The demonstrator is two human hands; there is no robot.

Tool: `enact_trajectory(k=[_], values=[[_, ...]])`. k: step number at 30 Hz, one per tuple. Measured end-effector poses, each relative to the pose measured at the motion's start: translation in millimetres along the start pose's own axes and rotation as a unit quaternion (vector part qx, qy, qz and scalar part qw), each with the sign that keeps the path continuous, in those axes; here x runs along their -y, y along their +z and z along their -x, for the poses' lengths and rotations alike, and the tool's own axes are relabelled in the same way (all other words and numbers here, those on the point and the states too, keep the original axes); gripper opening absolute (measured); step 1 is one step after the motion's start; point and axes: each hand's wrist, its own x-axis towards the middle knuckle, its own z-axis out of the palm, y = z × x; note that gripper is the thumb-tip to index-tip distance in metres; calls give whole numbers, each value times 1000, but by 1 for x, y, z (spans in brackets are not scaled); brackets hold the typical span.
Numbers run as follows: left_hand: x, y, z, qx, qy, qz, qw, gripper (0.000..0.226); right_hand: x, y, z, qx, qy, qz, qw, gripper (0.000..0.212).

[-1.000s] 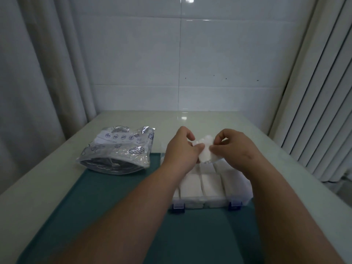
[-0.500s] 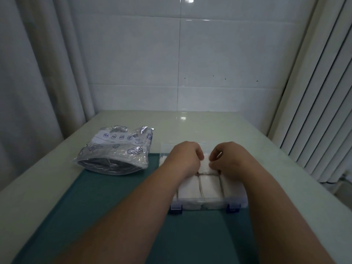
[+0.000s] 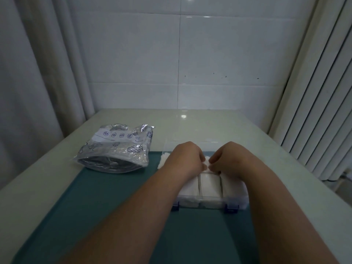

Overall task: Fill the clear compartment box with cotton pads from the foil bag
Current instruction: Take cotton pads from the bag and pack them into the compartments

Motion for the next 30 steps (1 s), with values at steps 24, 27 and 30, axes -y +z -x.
enact_trajectory(k=[24, 27, 30], values=[[15, 15, -15, -43, 37, -112, 992, 31, 4, 4, -19, 24, 25, 24, 999, 33], [16, 13, -14, -42, 41, -96, 994, 17, 7, 3, -20, 37, 35, 44, 998, 36], [18, 9, -12, -34, 50, -86, 994, 20, 11, 3, -20, 22, 24, 56, 998, 38]])
